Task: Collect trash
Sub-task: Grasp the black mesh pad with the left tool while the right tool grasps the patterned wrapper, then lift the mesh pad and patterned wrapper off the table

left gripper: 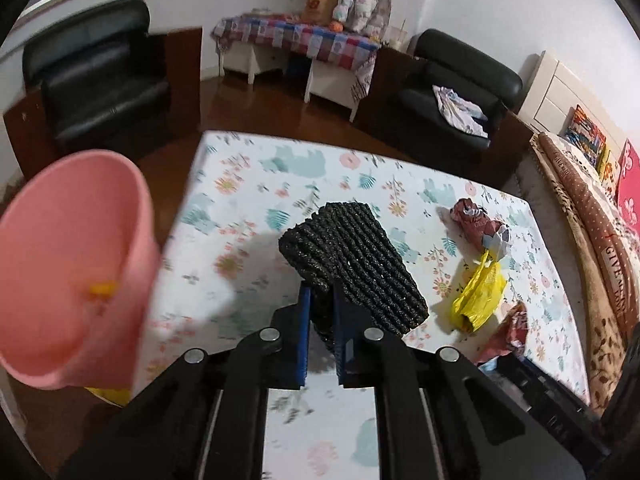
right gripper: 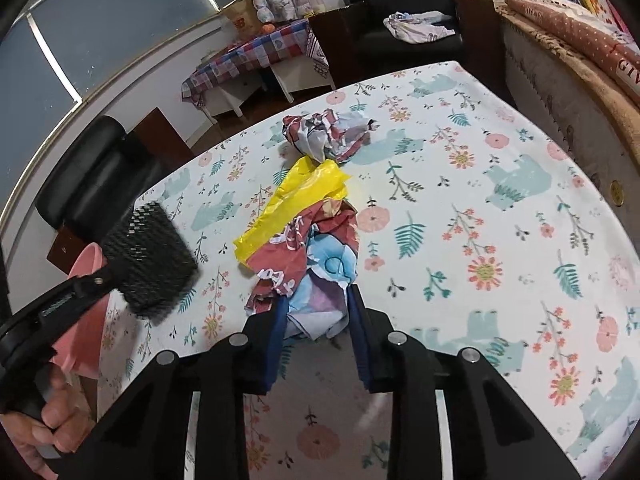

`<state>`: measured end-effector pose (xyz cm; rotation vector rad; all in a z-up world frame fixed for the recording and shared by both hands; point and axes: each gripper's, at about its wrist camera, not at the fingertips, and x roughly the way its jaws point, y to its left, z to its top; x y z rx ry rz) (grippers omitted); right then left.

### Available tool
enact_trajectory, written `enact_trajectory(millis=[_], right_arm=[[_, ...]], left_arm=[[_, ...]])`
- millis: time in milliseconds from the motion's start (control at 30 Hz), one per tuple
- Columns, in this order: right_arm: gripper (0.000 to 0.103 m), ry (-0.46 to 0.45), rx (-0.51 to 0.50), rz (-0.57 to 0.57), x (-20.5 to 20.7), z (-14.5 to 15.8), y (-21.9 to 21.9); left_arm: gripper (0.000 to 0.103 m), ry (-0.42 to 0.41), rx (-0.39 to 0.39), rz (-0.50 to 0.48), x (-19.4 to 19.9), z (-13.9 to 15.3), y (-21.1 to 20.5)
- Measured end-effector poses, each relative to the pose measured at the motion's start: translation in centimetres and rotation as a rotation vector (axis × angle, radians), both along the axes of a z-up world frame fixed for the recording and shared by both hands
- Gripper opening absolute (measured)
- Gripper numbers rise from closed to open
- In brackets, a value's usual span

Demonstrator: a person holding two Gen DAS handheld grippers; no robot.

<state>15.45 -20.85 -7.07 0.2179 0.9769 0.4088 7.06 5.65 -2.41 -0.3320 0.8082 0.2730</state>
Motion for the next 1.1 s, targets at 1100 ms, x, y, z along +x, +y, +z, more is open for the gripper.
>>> enact_trajectory(millis=[1100], right_arm=[[0.029,-0.25,-0.168,0.202,-8.7,3.5,4.4]], left_arm=[[0.01,-0.082,0.094,0.073,-8.9,1.0,0.6]])
